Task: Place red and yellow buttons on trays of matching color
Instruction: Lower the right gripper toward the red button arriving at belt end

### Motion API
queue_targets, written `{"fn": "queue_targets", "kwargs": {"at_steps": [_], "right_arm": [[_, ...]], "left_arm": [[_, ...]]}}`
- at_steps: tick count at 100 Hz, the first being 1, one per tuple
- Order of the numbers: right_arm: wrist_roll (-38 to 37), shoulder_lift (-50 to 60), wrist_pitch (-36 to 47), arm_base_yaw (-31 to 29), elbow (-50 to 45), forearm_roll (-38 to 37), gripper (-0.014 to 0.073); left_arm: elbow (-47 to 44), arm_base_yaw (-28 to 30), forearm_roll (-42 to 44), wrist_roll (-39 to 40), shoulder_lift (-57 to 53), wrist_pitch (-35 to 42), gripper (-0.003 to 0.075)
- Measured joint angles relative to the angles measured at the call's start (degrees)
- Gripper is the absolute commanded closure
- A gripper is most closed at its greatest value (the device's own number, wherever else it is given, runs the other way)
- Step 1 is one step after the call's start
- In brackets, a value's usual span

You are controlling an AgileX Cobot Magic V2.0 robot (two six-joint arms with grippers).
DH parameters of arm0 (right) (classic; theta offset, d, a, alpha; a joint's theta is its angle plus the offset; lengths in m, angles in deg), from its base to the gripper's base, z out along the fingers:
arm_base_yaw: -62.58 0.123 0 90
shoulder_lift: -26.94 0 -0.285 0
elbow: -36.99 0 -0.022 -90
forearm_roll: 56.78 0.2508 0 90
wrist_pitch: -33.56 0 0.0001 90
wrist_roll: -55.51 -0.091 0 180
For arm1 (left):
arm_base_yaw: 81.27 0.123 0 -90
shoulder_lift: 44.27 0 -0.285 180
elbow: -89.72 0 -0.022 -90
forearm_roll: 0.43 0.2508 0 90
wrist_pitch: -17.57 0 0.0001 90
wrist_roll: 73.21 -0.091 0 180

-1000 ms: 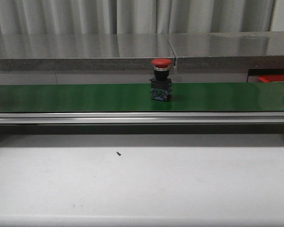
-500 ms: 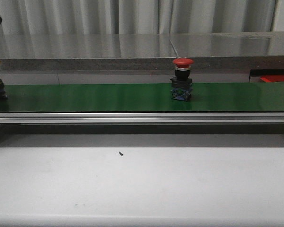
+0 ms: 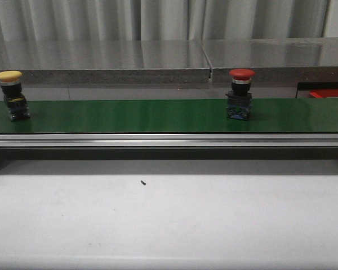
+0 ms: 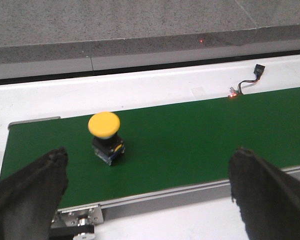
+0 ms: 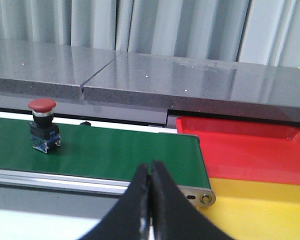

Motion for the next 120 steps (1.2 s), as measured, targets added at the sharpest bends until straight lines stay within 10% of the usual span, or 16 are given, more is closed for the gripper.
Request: {"fn": "queue_targets", "kwargs": {"at_steps": [15, 34, 71, 84, 100, 120], "right_arm": [[0.0, -7.7, -3.8, 0.0, 8.3, 0.0, 0.0692], [0.0, -23.4, -11.5, 0.0, 21.7, 0.1, 0.0692], [-0.1, -47.7, -25.1, 0.0, 42.9, 4.3, 0.0677], [0.5, -52.9, -27.0, 0.0, 45.1, 4.7, 0.0463], [0.9, -59.6, -28.1, 0.0, 46.2, 4.8, -0.0029], [1.0, -68.1, -29.0, 0.0, 48.8, 4.8, 0.0018]], "left_arm": [[-8.4, 0.0, -0.2, 0.0, -11.3, 1.6, 0.032], [-15.1, 0.0, -0.5, 0.0, -19.8, 2.7, 0.0741], [-15.9, 0.0, -1.6, 0.0, -20.9, 3.2, 0.0739], [-15.9, 0.0, -1.7, 0.0, -20.9, 3.2, 0.0739], [-15.9, 0.0, -1.8, 0.0, -20.9, 3.2, 0.0739], [-15.9, 0.0, -1.8, 0.0, -20.9, 3.2, 0.0739]]}}
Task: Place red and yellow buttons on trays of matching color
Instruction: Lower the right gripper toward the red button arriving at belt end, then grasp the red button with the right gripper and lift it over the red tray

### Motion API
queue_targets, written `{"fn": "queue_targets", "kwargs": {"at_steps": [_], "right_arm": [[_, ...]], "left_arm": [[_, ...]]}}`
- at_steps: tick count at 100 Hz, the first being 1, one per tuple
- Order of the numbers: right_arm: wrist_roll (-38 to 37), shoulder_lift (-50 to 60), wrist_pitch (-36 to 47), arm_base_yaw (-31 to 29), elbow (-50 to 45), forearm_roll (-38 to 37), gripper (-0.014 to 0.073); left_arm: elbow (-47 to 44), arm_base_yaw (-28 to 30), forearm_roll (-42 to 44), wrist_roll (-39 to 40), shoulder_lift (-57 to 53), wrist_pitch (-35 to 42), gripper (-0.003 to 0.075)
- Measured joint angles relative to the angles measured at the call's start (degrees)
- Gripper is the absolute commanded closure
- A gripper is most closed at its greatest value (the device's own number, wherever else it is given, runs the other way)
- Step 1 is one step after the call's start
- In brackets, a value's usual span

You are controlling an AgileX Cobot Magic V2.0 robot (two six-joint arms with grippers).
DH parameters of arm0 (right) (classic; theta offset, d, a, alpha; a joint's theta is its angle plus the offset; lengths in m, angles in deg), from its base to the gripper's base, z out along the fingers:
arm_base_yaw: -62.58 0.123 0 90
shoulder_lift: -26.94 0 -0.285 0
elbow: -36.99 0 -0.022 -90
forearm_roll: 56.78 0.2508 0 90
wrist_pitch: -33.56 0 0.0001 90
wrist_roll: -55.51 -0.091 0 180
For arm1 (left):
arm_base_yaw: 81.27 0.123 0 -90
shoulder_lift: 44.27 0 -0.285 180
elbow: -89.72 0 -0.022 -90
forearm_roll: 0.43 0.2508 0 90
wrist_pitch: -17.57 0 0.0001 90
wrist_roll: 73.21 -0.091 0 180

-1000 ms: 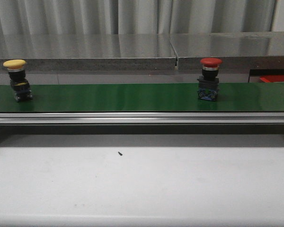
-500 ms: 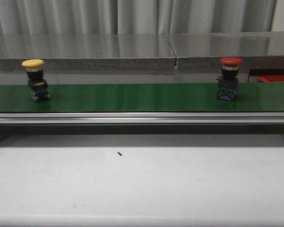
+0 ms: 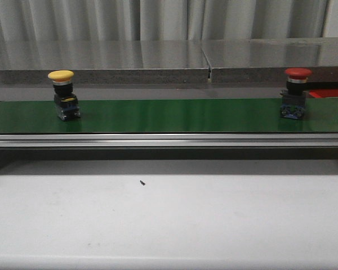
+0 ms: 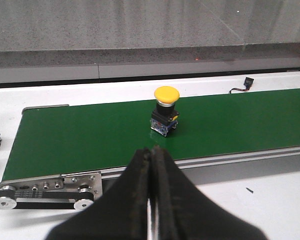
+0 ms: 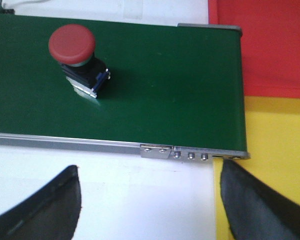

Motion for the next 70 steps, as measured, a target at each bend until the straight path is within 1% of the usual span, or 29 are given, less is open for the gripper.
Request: {"fn": "queue_targets", "kwargs": {"at_steps": [15, 32, 47, 70], "right_arm": [[1.7, -7.4, -1.5, 0.0, 4.5, 0.6, 0.0022], [5.2, -15.2, -2.6, 0.0, 10.0, 3.4, 0.0022], [7.6, -19.9, -2.9, 0.0, 14.6, 5.6, 0.0022], [8.4, -26.6, -3.3, 0.0, 20.8, 5.8, 0.0033]], "left_arm": [[0.0, 0.0, 0.0, 0.0, 0.0, 0.0, 0.0739], [0.0, 0.0, 0.0, 0.0, 0.0, 0.0, 0.0739], [0.0, 0.0, 0.0, 0.0, 0.0, 0.0, 0.0739], [0.0, 0.0, 0.0, 0.0, 0.0, 0.2, 0.0739]]}}
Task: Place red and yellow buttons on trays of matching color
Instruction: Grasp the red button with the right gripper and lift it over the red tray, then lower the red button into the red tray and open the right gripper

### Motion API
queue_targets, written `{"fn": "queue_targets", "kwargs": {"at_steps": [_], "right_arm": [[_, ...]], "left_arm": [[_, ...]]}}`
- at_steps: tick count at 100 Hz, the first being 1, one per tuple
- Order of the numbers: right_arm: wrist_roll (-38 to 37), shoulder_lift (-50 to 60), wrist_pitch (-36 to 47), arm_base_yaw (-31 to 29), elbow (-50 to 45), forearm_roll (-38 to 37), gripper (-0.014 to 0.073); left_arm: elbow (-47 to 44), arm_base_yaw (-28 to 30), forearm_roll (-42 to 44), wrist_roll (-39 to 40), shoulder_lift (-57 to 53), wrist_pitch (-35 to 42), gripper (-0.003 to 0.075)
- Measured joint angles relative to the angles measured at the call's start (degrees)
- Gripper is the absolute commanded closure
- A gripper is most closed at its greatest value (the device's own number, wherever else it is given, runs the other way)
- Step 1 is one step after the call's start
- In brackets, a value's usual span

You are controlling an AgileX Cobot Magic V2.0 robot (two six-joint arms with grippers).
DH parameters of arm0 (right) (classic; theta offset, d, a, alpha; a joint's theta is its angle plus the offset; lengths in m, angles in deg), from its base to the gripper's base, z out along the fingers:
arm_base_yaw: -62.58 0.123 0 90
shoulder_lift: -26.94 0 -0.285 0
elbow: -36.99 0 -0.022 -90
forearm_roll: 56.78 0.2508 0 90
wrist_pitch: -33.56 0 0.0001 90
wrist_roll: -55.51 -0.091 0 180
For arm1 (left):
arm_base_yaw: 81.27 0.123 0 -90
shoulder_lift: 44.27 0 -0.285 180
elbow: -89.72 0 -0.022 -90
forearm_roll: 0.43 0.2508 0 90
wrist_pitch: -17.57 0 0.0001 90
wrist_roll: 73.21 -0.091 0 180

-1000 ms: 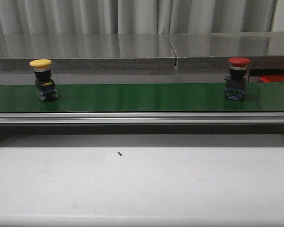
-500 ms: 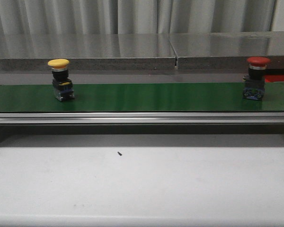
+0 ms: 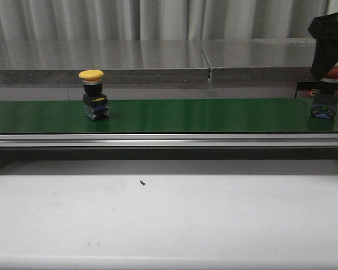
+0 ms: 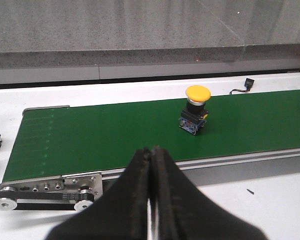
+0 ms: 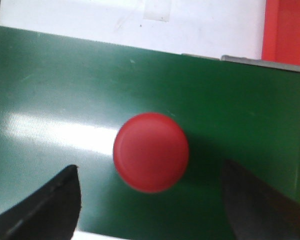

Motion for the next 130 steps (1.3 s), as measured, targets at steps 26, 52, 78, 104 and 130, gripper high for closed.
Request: {"fn": "queue_targets", "kwargs": {"at_steps": [26, 52, 78, 104, 130], "right_arm": [[0.0, -7.4, -2.3, -2.7, 4.8, 0.5, 0.037], [0.4, -7.9, -5.2, -4.0, 8.1, 0.7, 0.0443], [0.7, -10.6, -9.9, -9.9, 20.5, 0.3, 0.0443], [0.7, -20.4, -11.9, -17.4, 30.4, -0.2, 0.0443], [0.7, -29.6, -11.8, -18.4, 33.8, -0.2, 0.0443]], "left_arm": [[0.0, 0.0, 0.0, 0.0, 0.0, 0.1, 0.0739], [0.0, 0.0, 0.0, 0.0, 0.0, 0.1, 0.0739], [0.0, 0.0, 0.0, 0.0, 0.0, 0.1, 0.0739], [0.0, 0.0, 0.0, 0.0, 0.0, 0.1, 0.0739], [0.0, 0.0, 0.0, 0.0, 0.0, 0.1, 0.0739]]}}
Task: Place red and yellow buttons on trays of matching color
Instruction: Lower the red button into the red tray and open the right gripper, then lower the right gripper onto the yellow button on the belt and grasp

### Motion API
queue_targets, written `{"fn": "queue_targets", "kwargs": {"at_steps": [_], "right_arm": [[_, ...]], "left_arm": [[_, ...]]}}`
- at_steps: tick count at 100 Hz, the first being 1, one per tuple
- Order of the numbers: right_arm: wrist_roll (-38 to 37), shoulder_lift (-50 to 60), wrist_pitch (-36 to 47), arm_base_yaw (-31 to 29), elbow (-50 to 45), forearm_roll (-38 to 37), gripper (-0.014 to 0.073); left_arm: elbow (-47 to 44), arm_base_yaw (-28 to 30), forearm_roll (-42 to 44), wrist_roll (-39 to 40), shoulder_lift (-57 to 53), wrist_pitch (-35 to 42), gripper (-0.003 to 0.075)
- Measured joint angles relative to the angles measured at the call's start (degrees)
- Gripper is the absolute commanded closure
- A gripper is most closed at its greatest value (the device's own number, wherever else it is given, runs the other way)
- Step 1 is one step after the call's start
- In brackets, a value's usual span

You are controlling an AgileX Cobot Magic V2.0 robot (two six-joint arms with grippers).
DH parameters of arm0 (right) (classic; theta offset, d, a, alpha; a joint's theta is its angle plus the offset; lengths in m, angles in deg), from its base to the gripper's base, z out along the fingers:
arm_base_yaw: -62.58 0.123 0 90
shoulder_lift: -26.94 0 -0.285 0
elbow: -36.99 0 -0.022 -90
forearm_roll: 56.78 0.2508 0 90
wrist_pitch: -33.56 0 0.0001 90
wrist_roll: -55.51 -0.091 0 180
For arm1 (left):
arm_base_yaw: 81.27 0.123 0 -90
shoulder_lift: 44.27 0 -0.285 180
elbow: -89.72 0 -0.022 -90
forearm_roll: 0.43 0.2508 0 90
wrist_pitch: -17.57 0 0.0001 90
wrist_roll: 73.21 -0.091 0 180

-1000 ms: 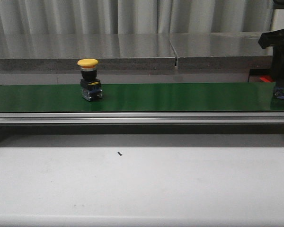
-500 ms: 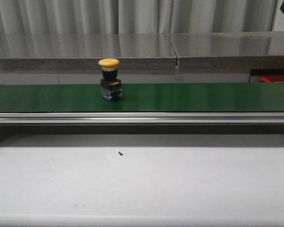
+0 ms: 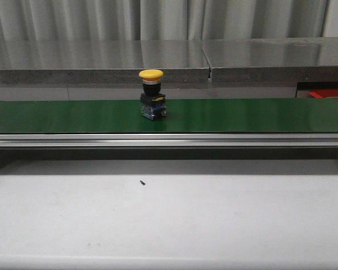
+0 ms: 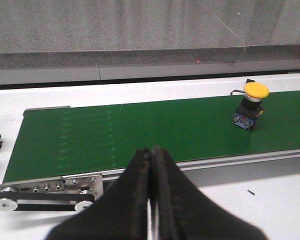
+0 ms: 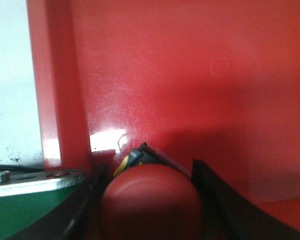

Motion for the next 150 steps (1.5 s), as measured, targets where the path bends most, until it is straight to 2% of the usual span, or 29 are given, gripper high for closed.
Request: {"fn": "queue_targets", "kwargs": {"at_steps": [35, 44, 59, 66, 109, 136, 150], "right_arm": [[0.0, -3.6, 0.5, 0.0, 1.1, 0.1, 0.0422], [0.0, -3.6, 0.4, 0.0, 1.5, 0.1, 0.0335], [0.0, -3.6, -1.0, 0.0, 3.5, 0.0, 0.0101], [0.0, -3.6, -2.0, 0.0, 5.0, 0.0, 0.0063], [0.7, -2.5, -8.7, 0.0, 13.1, 0.1, 0.0062], [12.4, 4.0, -12.8, 1.7, 13.4, 10.2, 0.0062], [14.4, 8.2, -15.9, 4.0, 10.9, 11.5, 0.0062]], "left_arm": [[0.0, 0.0, 0.0, 0.0, 0.0, 0.0, 0.0739], [0.0, 0.0, 0.0, 0.0, 0.0, 0.0, 0.0739], [0.0, 0.0, 0.0, 0.0, 0.0, 0.0, 0.0739], [0.0, 0.0, 0.0, 0.0, 0.0, 0.0, 0.0739], [0.0, 0.0, 0.0, 0.0, 0.0, 0.0, 0.0739], [0.0, 0.0, 0.0, 0.0, 0.0, 0.0, 0.0739], [0.0, 0.0, 0.0, 0.0, 0.0, 0.0, 0.0739]]}}
